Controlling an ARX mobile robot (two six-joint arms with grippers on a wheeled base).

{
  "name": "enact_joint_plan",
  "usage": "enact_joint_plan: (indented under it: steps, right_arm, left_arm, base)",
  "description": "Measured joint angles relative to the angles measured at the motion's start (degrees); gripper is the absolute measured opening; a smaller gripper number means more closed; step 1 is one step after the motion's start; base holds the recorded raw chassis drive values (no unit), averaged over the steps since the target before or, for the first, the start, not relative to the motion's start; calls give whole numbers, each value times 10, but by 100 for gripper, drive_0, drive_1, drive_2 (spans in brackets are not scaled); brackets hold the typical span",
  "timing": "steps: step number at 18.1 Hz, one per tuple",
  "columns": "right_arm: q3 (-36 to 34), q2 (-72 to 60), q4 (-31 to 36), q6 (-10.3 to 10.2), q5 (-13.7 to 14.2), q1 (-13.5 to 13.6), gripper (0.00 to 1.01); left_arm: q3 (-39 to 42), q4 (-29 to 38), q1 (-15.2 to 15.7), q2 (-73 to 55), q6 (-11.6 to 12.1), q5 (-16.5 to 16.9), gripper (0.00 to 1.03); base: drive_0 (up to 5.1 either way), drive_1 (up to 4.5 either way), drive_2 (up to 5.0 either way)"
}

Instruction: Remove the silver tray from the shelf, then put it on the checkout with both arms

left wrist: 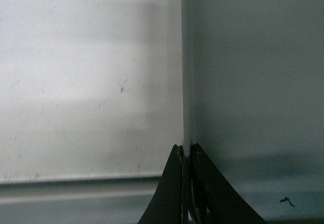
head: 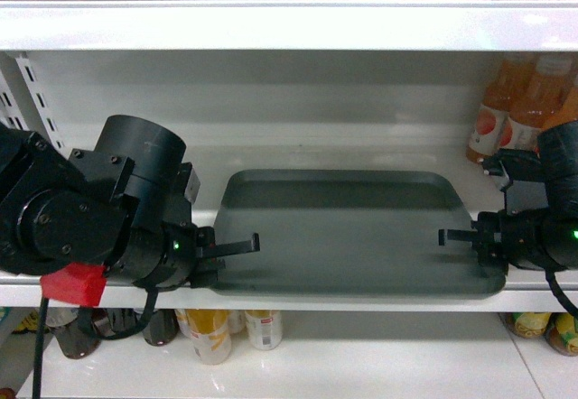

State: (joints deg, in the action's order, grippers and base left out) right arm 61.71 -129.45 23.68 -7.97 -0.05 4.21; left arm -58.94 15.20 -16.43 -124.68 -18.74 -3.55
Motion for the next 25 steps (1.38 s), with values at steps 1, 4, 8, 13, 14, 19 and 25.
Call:
enact_joint_plan:
  steps: [1, 4, 8, 13, 14, 19, 25]
  right_arm:
    - [-31, 19, 14, -4, -1, 0, 4]
    - [-99, 74, 48, -17, -10, 4, 4]
    - [-185, 186, 87, -30, -17, 11, 4]
    - [-353, 403, 112, -31, -27, 10, 4]
    - [-353, 402, 111, -31, -27, 10, 4]
    - [-353, 402, 112, -31, -27, 10, 4]
    - [-352, 399, 111, -31, -27, 10, 4]
  left_arm:
    - [29, 15, 0, 19, 3, -6, 3]
    - [91, 45, 0, 79, 12, -16, 3]
    - [166, 67, -7, 206, 26, -32, 3]
    - [302, 58, -38, 403, 12, -38, 3]
    - [302, 56, -38, 402, 11, -38, 3]
    - [302, 59, -38, 402, 11, -37, 3]
    - [302, 56, -38, 400, 11, -37, 3]
  base:
    - [0, 0, 0]
    - [0, 0, 0]
    - [0, 0, 0]
    - [0, 0, 0]
    - [0, 0, 0]
    - [1, -159, 160]
    - [5, -427, 436]
